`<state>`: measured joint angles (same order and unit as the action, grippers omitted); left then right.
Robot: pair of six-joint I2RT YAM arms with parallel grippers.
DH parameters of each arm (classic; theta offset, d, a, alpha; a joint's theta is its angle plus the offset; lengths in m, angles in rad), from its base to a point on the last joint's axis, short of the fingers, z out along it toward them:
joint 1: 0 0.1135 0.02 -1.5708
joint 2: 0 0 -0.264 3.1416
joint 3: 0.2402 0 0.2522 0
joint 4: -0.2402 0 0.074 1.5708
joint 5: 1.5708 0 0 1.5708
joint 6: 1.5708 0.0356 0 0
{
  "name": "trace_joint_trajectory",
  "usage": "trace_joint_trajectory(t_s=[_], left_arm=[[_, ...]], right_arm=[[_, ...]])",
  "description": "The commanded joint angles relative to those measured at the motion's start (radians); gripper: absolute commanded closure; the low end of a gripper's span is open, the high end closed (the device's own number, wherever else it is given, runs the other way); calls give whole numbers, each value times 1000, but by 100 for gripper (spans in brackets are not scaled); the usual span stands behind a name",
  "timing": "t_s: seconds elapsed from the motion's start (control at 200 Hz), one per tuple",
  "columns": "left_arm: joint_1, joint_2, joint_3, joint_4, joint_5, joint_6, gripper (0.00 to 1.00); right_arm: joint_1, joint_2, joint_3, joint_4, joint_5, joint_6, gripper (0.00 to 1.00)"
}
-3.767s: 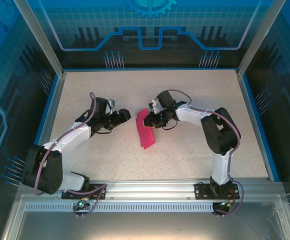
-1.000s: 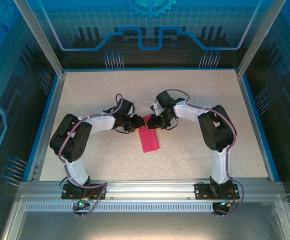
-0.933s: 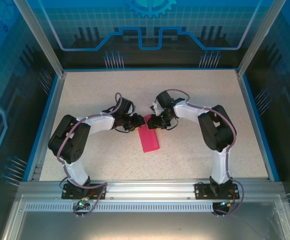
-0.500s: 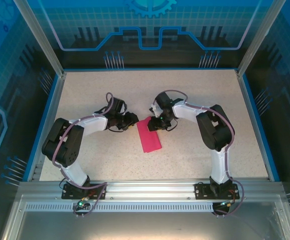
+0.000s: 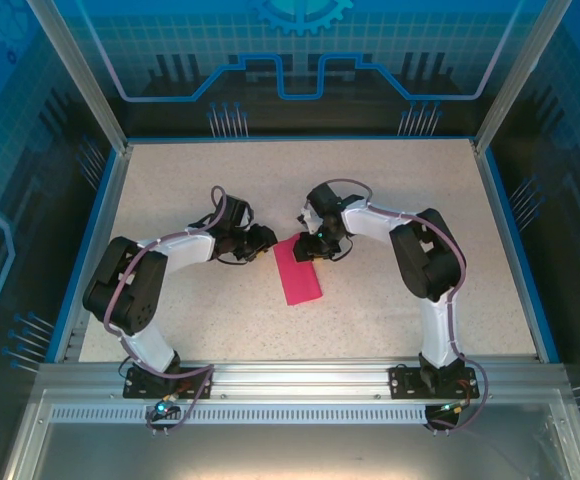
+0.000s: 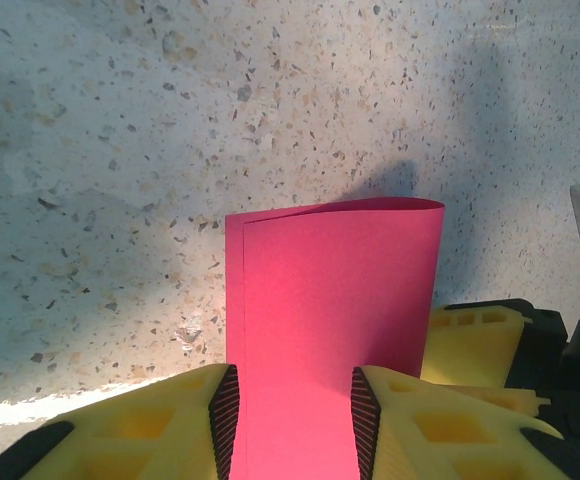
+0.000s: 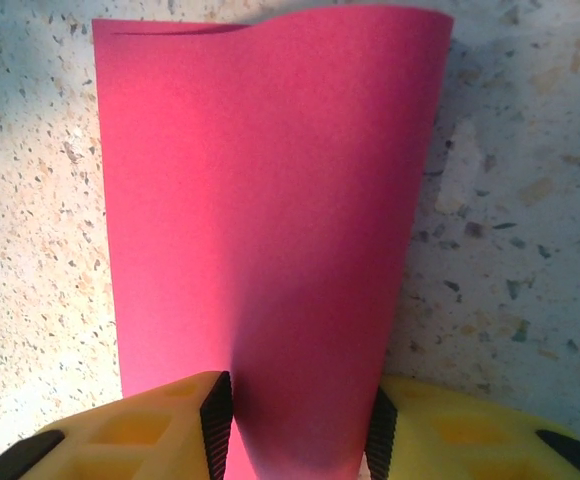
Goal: Fold a paper plane with a square sheet of paper (pick it up from the middle)
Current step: Hold the square sheet of paper at the center of the table.
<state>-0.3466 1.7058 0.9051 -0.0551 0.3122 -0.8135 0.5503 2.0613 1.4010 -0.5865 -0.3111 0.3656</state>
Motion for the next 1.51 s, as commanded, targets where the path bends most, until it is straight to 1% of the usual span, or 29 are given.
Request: trace_joint_trajectory(t_s=[0.0, 0.41, 1.11, 1.5], left_arm=[[4, -17, -13, -1, 28, -3, 63], [-7, 1, -6, 9, 51, -3, 64], [-29, 29, 9, 14, 71, -3, 65], [-40, 51, 21, 28, 92, -6, 73]], right_arm=[[24, 55, 9, -10, 42, 24, 57], [41, 78, 21, -26, 69, 47, 53], [59, 121, 42, -65, 133, 85, 51], [62, 128, 36, -62, 142, 80, 51]])
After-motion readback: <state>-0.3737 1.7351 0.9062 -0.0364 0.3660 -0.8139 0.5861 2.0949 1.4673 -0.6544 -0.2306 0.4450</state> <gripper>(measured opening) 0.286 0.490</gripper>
